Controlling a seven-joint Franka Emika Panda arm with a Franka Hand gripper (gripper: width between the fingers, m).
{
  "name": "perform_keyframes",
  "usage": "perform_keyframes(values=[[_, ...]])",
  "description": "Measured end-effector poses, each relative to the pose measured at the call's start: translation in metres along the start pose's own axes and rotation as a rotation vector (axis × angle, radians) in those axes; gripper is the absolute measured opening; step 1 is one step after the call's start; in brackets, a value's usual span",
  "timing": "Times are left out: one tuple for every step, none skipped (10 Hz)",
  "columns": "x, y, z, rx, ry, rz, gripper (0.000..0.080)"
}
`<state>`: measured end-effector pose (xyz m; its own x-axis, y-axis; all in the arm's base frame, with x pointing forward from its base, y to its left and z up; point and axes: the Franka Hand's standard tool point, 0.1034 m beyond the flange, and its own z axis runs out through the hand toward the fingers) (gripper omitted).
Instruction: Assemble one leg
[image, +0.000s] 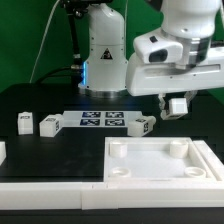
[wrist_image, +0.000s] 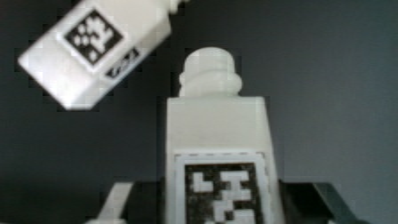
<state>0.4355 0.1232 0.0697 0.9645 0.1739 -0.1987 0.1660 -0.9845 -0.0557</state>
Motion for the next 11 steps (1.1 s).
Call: perform_keyframes(values=[[0.000,0.001,-0.001,-0.001,0.099,-0.001,0.0290],[0.003,0.004,-0.007,-0.002,0.183,0.001,0.0290],[0.008,0.007,-0.016,-0.003,0.244,0.004,0.0290],[0.018,0.010,-0.025,0.001,0.370,0.003,0.0290],[0.022,0.011,-0.031,0.002,0.472,-0.004,0.0290],[0.020,0.010,-0.029,0.007,0.533,-0.007,0.0290],[0.022,0.008,-0.031,0.014,0.630,-0.011,0.0290],[0.021,0.008,-0.026,0.016,0.663,-0.019,0.0290],[0.023,0.007,-0.024,0.009,0.619,-0.033,0.0290],[0.037,0.007,-0.036,0.005,0.640,-0.048,0.0290],[0.048,0.007,-0.042,0.001,0.655,-0.063,0.0290]])
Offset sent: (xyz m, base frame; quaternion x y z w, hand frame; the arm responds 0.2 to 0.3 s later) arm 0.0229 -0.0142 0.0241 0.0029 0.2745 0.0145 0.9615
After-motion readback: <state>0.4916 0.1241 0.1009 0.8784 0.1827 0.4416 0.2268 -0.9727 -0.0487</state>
